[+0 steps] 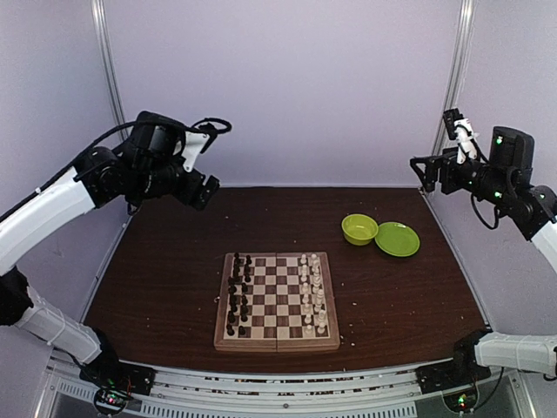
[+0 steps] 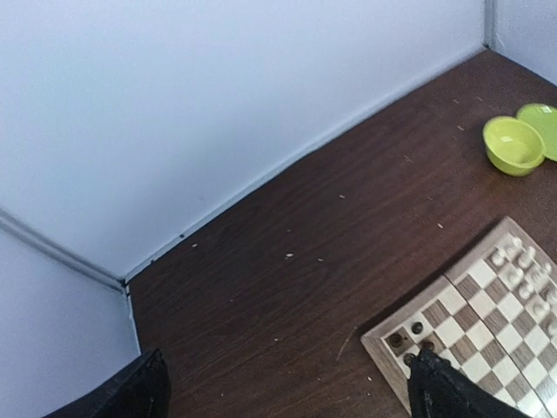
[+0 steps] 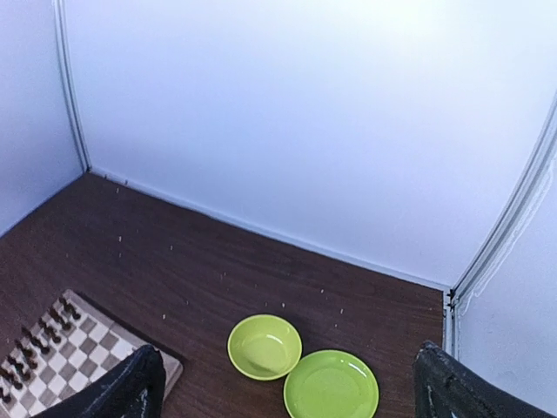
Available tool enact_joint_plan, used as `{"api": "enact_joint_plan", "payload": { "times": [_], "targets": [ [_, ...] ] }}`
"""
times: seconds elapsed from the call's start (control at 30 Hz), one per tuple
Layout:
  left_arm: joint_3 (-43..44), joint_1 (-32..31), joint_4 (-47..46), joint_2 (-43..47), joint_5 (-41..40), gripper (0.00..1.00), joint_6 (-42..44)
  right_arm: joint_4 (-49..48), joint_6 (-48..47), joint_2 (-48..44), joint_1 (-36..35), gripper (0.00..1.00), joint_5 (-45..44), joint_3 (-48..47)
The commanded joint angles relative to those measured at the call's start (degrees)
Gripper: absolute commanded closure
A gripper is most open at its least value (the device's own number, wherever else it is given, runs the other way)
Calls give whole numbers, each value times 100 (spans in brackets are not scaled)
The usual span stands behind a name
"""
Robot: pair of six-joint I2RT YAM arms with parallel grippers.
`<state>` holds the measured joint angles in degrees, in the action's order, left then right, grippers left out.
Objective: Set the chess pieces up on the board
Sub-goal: Reset both arms
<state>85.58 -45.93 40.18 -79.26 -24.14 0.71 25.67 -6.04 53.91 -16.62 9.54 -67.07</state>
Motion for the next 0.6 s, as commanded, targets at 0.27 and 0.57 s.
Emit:
{"api": "enact_joint_plan", "payload": {
  "times": [0.27, 0.57],
  "targets": [
    [-2403, 1376, -2981, 1609, -120, 2, -601, -1246, 1370, -338, 840, 0, -181, 1330],
    [-2259, 1379, -2789, 1714, -192, 2, -91, -396, 1198, -86, 950, 1, -251, 145]
  ]
}}
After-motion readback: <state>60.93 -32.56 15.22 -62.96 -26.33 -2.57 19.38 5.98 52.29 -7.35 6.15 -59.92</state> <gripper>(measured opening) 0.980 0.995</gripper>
